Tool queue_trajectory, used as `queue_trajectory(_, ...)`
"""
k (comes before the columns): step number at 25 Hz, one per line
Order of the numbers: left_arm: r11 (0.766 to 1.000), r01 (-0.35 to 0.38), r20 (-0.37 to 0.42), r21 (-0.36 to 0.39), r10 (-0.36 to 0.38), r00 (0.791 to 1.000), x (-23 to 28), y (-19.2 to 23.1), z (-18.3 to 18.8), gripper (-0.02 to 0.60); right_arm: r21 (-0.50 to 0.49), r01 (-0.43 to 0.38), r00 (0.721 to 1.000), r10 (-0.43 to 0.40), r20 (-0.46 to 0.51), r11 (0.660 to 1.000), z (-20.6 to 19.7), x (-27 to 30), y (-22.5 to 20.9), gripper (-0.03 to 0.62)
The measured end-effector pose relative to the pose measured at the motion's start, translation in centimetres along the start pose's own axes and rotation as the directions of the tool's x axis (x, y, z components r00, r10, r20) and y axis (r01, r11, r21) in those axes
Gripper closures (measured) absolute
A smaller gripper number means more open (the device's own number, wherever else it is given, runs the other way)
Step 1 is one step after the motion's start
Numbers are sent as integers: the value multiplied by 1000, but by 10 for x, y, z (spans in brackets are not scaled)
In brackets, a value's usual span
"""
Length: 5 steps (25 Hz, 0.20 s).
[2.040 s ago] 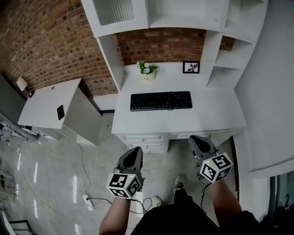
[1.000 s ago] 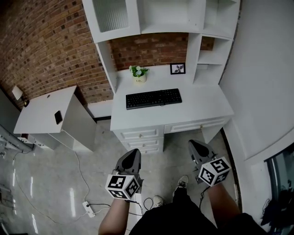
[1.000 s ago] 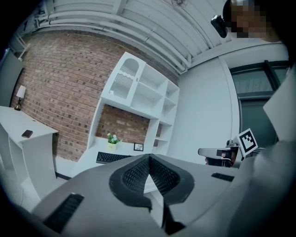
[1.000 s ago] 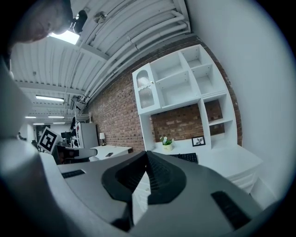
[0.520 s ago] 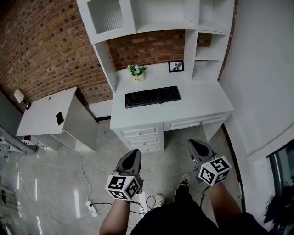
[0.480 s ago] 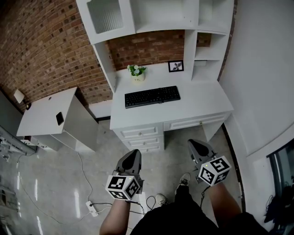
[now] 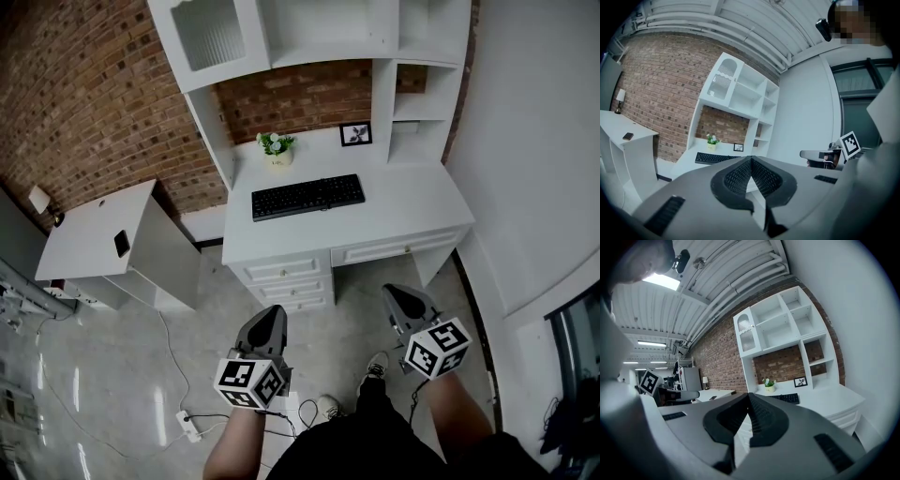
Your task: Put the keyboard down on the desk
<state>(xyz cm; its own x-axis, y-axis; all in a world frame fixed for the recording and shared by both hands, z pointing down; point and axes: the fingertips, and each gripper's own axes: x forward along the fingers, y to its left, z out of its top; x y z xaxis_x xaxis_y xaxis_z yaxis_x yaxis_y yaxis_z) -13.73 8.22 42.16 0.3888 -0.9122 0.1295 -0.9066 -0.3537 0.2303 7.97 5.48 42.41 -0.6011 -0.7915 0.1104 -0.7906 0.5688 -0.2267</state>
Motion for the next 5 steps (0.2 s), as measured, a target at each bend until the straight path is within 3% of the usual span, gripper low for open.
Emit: queue_trajectory(5, 1000, -2, -1, -2, 2, 1000, 1, 3, 0, 563, 0, -2, 1000, 2, 4, 1000, 2, 2, 0, 577)
